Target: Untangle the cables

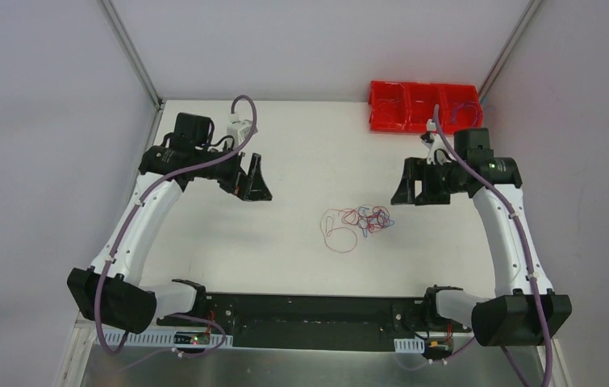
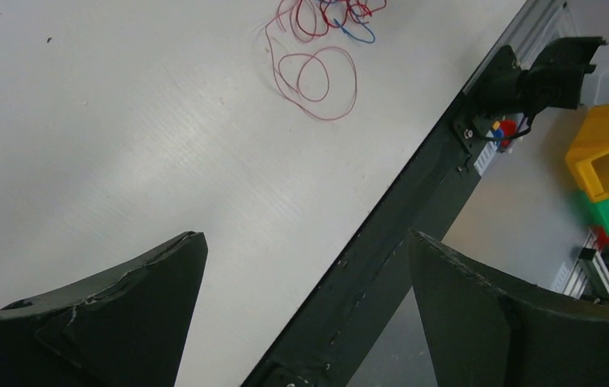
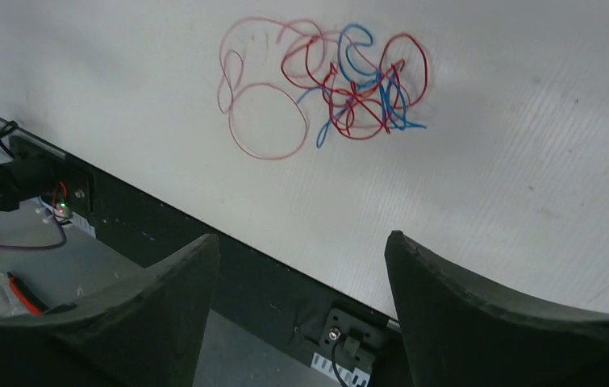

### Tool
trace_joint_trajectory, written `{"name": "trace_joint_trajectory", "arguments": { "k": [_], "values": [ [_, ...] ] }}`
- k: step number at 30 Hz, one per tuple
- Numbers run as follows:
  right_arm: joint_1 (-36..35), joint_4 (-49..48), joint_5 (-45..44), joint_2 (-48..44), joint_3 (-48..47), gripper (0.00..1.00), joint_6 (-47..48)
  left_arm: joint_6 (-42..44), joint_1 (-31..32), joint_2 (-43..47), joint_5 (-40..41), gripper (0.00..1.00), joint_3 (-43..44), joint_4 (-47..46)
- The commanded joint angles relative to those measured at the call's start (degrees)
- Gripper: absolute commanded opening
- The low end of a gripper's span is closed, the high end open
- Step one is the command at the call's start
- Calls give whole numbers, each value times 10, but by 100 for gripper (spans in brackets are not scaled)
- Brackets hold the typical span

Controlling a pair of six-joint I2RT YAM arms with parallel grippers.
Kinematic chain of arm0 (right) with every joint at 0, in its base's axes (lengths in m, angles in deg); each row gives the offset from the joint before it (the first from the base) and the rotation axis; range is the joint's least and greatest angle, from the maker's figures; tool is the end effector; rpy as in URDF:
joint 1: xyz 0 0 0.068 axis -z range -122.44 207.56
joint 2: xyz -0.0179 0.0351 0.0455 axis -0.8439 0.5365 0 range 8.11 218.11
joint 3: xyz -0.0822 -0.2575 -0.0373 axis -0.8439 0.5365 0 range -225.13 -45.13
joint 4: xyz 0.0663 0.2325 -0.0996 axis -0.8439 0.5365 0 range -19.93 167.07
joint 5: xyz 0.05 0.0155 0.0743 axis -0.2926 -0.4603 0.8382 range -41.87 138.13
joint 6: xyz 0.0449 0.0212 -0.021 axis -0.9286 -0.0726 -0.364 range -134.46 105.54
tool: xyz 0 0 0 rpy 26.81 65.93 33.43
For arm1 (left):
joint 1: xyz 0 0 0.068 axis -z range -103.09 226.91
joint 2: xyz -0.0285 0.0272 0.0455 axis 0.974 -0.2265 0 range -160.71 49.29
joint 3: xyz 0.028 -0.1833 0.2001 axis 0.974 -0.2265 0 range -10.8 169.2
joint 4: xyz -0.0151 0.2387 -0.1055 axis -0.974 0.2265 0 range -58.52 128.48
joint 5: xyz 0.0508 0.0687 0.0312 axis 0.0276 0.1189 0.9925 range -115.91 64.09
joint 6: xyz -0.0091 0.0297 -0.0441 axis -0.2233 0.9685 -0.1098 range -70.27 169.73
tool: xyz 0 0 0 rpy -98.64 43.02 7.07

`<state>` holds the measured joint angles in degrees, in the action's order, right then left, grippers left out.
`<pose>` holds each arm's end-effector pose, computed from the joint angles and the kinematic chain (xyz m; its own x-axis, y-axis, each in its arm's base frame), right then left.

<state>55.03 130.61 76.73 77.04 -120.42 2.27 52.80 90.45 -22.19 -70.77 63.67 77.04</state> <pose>0.2225 0.0269 0.3614 -0.6840 -0.2832 -0.6723 -0.5383 0.8179 0.2031 0.2380 -0.0832 0.3694 -0.6208 0.1885 -0.7610 0.7053 0.5582 -0.4371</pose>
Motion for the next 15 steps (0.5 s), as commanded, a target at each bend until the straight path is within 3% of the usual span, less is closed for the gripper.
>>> {"name": "trace_joint_trajectory", "arguments": {
  "k": [1,7,12,15],
  "values": [
    [-18,-24,-54,-30,60,77,-11,72,13,23,9,99,7,73],
    [-37,-104,-65,13,120,75,-69,33,118,-16,22,97,-30,27],
    [-65,-171,-69,60,154,74,-93,-54,156,-115,10,99,-51,-76],
    [-76,-188,-77,104,152,68,-83,-106,167,-184,-2,99,-39,-149]
  ]
}}
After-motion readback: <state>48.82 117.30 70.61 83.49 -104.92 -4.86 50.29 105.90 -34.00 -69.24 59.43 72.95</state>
